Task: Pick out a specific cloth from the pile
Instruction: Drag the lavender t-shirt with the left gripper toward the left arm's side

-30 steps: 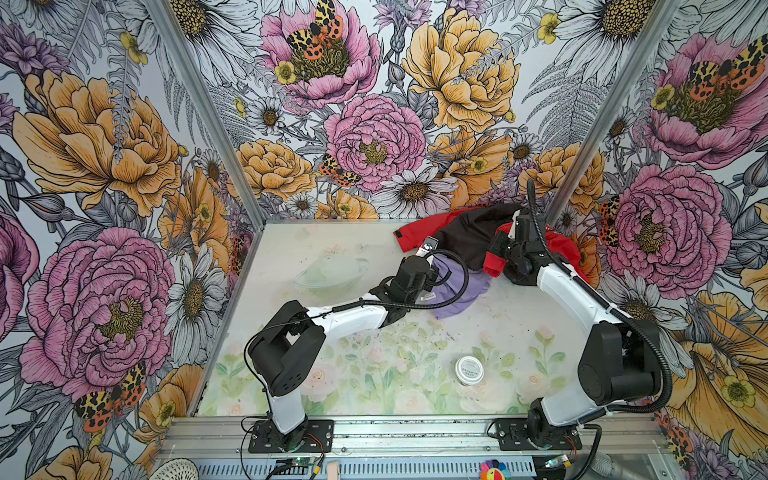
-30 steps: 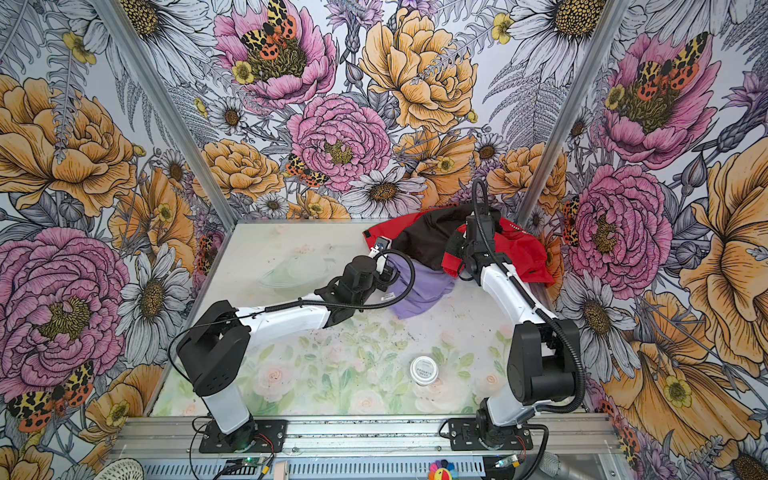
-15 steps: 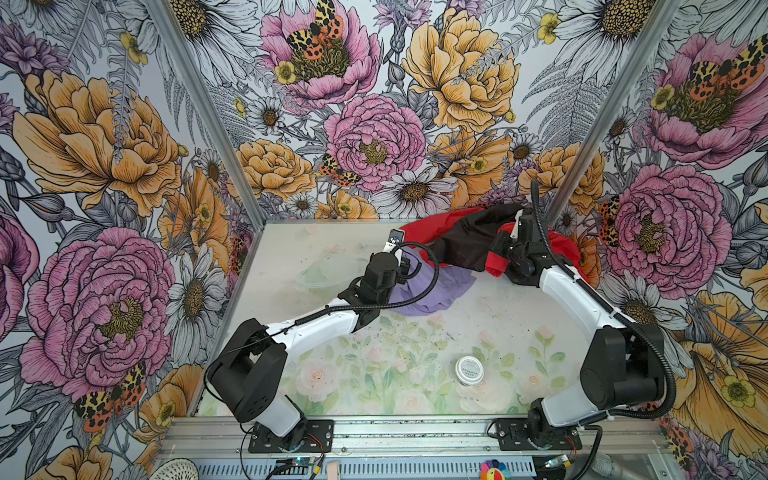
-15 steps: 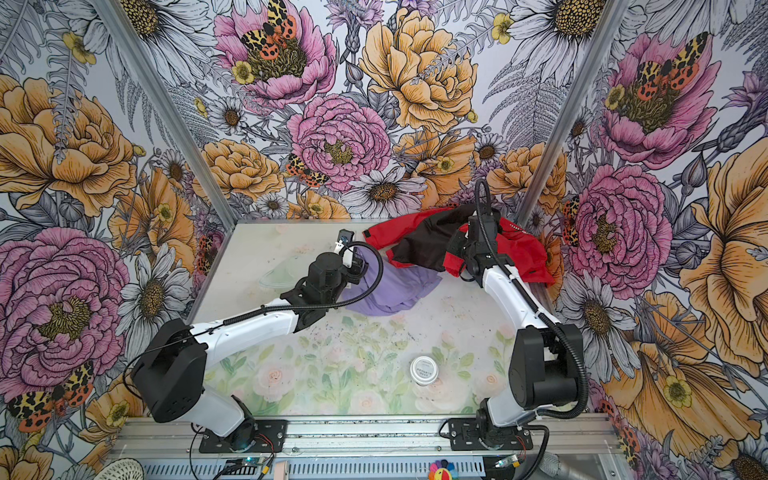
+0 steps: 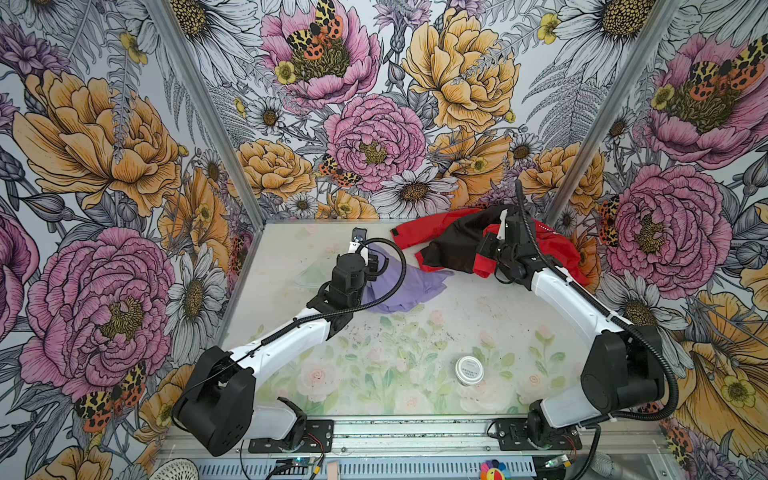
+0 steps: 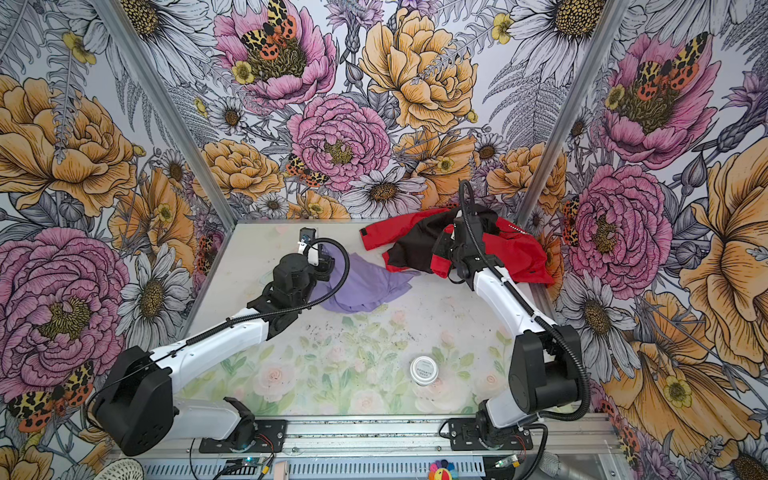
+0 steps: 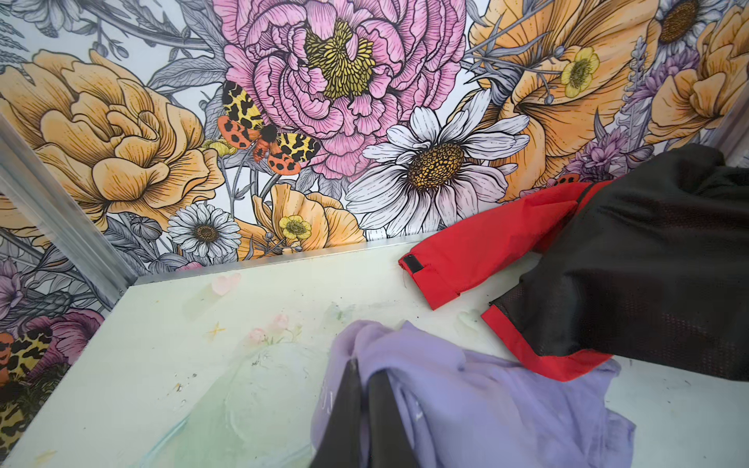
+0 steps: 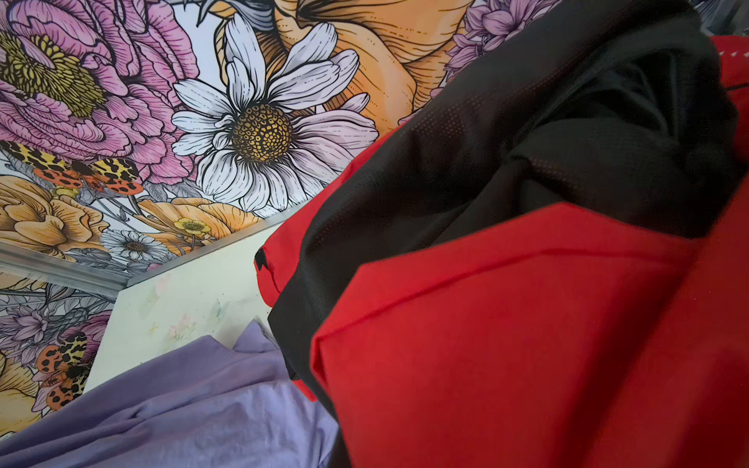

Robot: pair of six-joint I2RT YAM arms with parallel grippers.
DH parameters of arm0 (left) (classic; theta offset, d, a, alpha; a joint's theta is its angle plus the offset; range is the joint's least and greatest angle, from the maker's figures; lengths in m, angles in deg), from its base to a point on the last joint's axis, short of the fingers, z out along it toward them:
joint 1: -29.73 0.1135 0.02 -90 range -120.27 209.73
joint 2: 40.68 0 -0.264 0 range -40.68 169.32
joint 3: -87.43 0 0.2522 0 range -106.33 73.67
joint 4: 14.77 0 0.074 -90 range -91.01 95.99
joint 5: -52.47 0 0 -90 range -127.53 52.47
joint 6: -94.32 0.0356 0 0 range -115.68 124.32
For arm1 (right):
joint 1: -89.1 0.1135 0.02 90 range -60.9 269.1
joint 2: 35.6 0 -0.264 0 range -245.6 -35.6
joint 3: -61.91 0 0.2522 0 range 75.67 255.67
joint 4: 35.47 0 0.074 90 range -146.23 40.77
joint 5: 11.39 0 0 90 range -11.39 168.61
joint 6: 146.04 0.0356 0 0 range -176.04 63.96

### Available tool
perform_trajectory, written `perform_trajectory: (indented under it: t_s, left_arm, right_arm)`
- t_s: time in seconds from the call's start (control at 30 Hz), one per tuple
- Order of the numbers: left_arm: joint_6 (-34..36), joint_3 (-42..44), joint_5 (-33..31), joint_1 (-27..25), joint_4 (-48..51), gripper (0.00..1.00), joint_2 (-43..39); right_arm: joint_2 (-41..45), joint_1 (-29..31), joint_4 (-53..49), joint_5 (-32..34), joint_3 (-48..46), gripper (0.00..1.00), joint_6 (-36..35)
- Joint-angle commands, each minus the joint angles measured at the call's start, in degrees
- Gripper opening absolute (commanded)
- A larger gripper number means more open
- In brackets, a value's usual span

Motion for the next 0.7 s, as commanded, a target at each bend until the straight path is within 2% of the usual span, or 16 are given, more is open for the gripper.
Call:
perform_trajectory:
  t_s: [0.0, 0.5, 0.67]
  left_arm:
    - [-2.10, 1.16, 0.32, 2.08, -0.18, 0.00, -3.22]
    - [-5.92, 6.94, 4.71, 12.35, 1.77, 0.00, -10.96]
    - [-5.14, 7.35, 2.85, 14.63, 4.10, 0.00, -12.73]
  right_arm:
    - [2.60, 1.49, 1.96, -0.08, 1.59, 0.00, -0.97]
    - [4.28, 2.97, 2.00, 3.27, -2.34, 0.00, -2.65]
    - [3.35, 3.50, 2.00, 2.99, -2.66, 0.00, -2.49]
